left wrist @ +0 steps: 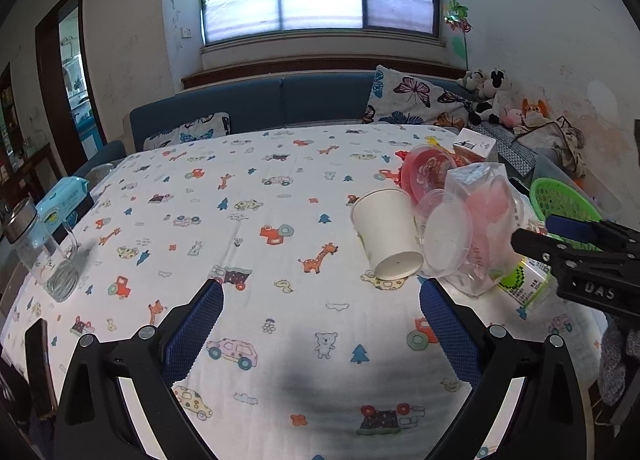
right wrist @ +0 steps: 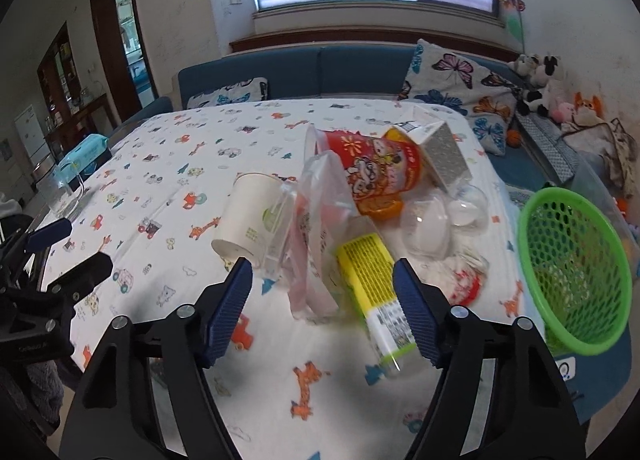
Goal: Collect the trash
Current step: 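Reach the right tool to the clear plastic bag and grasp it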
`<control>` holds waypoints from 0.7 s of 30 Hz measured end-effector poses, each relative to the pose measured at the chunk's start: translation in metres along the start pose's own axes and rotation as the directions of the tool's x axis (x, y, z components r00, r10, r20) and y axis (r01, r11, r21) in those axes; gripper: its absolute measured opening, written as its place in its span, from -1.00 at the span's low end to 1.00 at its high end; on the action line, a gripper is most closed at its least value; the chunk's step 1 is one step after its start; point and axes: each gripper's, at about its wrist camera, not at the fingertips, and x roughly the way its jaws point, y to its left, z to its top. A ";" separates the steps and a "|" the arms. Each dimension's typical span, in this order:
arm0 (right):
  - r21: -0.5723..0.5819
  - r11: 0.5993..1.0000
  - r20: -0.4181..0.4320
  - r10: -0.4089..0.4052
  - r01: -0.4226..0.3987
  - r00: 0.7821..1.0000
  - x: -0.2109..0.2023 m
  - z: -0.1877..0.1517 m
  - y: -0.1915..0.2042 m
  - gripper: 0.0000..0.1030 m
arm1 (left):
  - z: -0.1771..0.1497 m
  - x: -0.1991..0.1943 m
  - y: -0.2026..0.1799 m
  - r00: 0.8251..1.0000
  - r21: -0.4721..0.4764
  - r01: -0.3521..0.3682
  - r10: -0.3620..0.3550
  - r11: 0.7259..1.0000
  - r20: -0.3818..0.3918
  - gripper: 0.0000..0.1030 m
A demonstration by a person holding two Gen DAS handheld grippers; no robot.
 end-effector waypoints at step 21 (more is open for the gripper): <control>0.084 0.993 -0.019 0.088 -0.087 0.996 0.031 0.019 -0.022 -0.72 | 0.008 0.030 -0.015 0.995 0.036 0.086 -0.084 0.996 -0.052 0.55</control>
